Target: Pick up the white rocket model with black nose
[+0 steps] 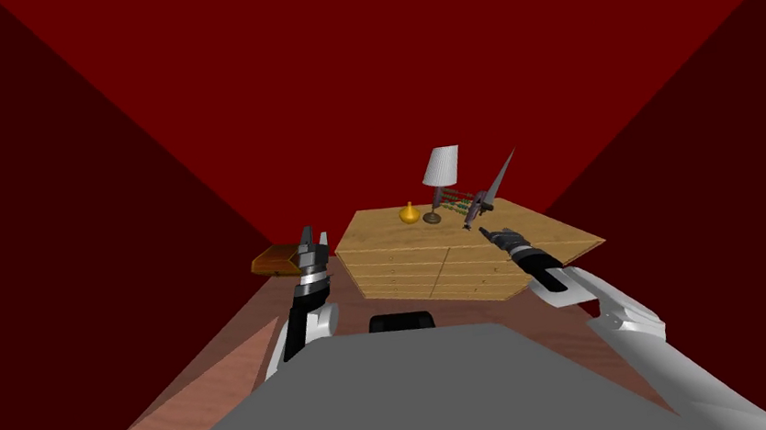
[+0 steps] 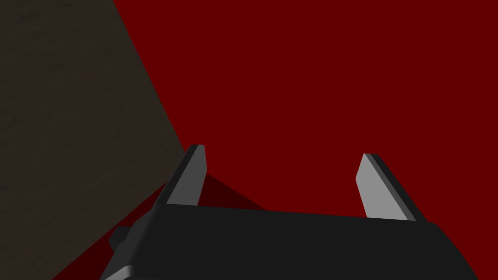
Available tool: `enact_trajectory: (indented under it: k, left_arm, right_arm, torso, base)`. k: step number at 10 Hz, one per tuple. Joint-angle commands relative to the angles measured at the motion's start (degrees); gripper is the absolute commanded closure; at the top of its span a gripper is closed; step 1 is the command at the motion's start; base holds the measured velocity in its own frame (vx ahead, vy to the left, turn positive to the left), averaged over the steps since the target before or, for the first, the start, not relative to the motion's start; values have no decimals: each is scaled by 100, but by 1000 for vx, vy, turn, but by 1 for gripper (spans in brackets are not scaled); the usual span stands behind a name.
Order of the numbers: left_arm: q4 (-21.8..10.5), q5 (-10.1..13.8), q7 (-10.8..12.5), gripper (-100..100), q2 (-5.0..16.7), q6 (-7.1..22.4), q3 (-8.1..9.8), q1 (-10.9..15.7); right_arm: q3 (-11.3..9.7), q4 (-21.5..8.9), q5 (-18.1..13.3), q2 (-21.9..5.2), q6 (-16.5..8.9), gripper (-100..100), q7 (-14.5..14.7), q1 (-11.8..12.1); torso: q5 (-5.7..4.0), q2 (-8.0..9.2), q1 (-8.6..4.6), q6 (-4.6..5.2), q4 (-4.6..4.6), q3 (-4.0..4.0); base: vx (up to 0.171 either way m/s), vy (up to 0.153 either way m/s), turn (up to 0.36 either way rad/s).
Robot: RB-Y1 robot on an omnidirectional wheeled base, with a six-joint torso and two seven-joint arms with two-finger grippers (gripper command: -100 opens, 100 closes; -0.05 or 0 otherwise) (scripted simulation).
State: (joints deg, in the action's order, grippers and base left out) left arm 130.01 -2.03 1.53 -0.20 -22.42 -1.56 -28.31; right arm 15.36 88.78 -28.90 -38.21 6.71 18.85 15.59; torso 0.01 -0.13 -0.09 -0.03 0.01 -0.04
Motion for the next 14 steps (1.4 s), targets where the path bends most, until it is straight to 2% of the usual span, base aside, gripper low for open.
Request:
enact_trajectory:
  k: [1,5,6,7,8,9,13,14]
  left_arm:
    - [0,0,0,0,0,0,0,0]
    - [0,0,0,0,2,0,2,-2]
    - [0,0,0,0,1,0,2,-2]
    - [0,0,0,0,0,0,1,-2]
    - [0,0,0,0,0,0,0,-1]
    - [0,0,0,0,0,0,0,-1]
    - [0,0,0,0,-1,0,0,0]
    - [0,0,0,0,-1,0,0,0]
  right_arm:
    - [-1,36,3,57,-120,-100,132,-101]
    - [-68,110,5,211,-250,-100,443,-361]
    - [-71,141,9,186,-261,-100,396,-309]
    - [-73,145,9,187,-270,0,409,-318]
    - [-73,144,9,186,-269,-100,407,-317]
    - [-73,144,9,186,-269,100,407,-318]
    - [-78,148,9,189,-263,100,408,-316]
    - [-78,148,9,189,-263,0,408,-316]
  torso:
    - [0,0,0,0,0,0]
    - [-18,-62,-67,0,-16,-38]
    - [-14,-63,-47,1,-17,-39]
    - [-8,-34,-15,5,-12,-24]
    - [-3,-11,4,5,-6,-10]
    - [-1,-1,12,6,-4,-3]
    - [-2,-6,4,4,-4,-7]
    - [-2,-7,3,4,-4,-7]
  base:
    - [141,-133,142]
    - [158,-186,147]
    - [72,-57,32]
    - [15,-13,-1]
    - [7,-5,2]
    - [0,0,0]
    - [0,0,0]
    - [0,0,0]
